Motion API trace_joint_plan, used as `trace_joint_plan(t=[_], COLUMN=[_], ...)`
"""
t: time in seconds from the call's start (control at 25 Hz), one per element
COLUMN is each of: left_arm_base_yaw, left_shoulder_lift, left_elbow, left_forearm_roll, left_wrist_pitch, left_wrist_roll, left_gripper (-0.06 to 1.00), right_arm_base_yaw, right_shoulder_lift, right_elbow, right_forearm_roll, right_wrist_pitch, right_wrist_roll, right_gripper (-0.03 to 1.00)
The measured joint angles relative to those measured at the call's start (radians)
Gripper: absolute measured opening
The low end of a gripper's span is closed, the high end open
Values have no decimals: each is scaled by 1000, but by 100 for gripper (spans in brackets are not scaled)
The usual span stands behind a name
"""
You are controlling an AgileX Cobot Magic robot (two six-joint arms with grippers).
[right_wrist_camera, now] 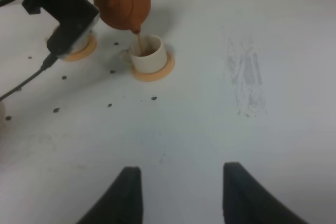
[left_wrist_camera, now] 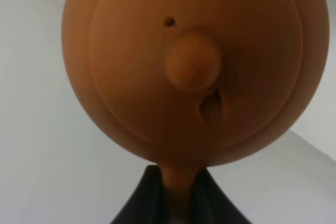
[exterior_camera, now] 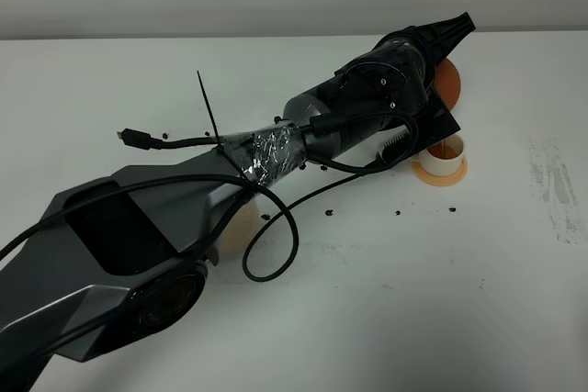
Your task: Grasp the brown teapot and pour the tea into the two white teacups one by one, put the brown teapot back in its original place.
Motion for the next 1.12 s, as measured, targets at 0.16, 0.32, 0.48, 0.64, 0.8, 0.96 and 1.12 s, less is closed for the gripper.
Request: trace_joint_plan(t=[0.16, 0.32, 0.48, 0.64, 0.8, 0.96, 1.12], left_arm_base_yaw=[0, 0, 0, 0, 0, 0, 0], left_shoulder_lift=[0, 0, 0, 0, 0, 0, 0], left_elbow=[0, 0, 0, 0, 0, 0, 0], left_forearm_roll=[23, 40, 44, 44, 48, 65, 67], left_wrist_pitch=[0, -2, -10, -13, -15, -16, -20], left_wrist_roll=[0, 2, 6, 39, 52, 54, 55], left_gripper=[12, 12, 12, 12, 12, 12, 12], right_arm_base_yaw=[0, 0, 0, 0, 0, 0, 0], right_shoulder_lift=[0, 0, 0, 0, 0, 0, 0], right_elbow=[0, 0, 0, 0, 0, 0, 0], right_forearm_roll=[0, 0, 0, 0, 0, 0, 0], right_wrist_pitch=[0, 0, 0, 0, 0, 0, 0], right_wrist_roll=[0, 0, 0, 0, 0, 0, 0], right_gripper=[38, 38, 38, 38, 38, 38, 38])
